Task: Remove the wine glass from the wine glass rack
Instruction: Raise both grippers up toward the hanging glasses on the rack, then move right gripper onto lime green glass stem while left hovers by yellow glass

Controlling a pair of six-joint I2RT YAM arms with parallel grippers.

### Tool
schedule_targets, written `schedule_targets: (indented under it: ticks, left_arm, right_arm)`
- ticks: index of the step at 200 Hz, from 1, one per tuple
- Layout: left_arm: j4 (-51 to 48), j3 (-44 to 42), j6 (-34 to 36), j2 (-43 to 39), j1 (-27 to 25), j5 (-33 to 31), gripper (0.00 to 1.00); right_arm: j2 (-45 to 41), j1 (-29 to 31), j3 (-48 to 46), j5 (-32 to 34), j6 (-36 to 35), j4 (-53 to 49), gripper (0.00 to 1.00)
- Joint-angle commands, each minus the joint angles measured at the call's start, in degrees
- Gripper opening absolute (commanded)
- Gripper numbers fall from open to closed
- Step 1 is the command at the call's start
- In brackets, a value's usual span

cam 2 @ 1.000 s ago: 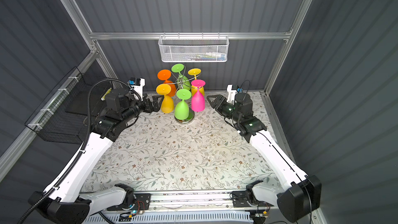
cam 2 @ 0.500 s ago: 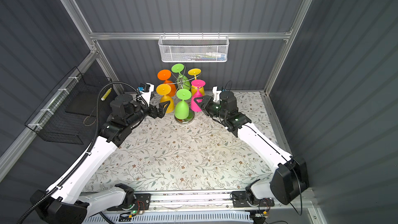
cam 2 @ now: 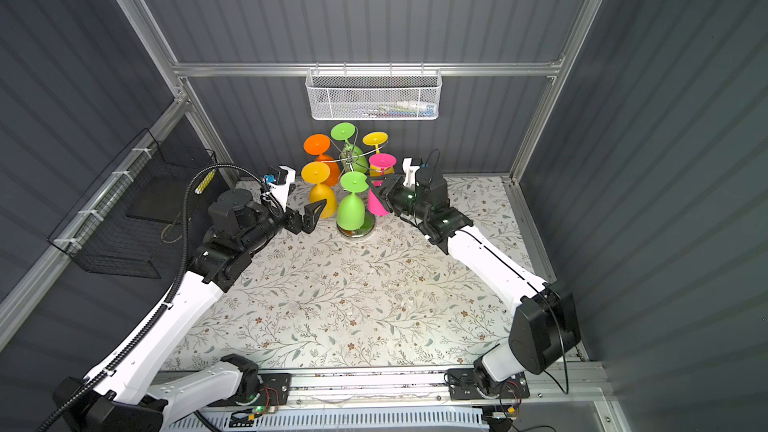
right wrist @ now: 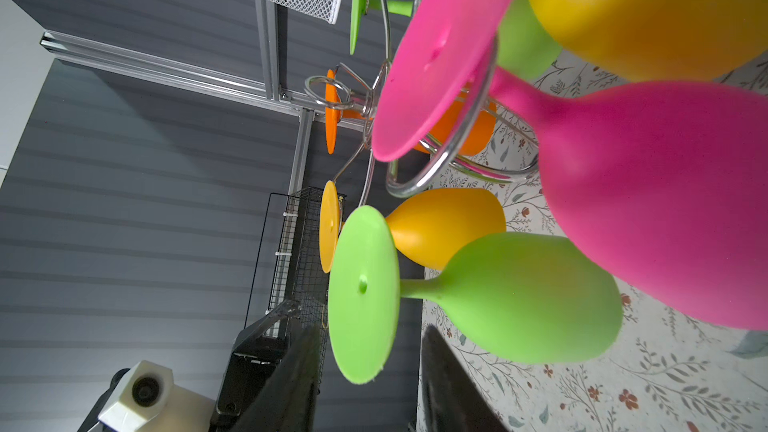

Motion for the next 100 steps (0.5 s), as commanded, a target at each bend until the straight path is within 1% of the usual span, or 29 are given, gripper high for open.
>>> schedule_targets:
  ticks: [1, 37, 91, 94, 100]
  left_arm:
    - [1.3, -0.9, 1.1, -1.5, 0.1, 0.6, 0.98]
    - [1.5, -1.5, 0.9, -1.9, 0.1, 0.9, 0.98]
    - [1.8, -1.7, 0.3, -1.7, 0.1, 0.2, 0.98]
    - [1.8, -1.8, 0.1, -1.7, 0.1, 0.1, 0.98]
    - [1.8, -1.8, 0.1, -1.7, 0.1, 0.0, 0.98]
  right_arm:
    - [1.5, 0.5, 2.0, -0.4, 1.0, 1.9, 0.41]
    - [3.0, 0.9, 2.8, -0.2, 1.8, 2.7, 0.38]
    - [2.8, 1.4, 1.3, 1.8, 3.5, 5.3, 0.26]
    - [2.7, 1.4, 1.0, 3.7, 3.6, 5.6, 0.26]
    - [2.5, 1.4, 0.7, 4.5, 3.8, 6.0, 0.25]
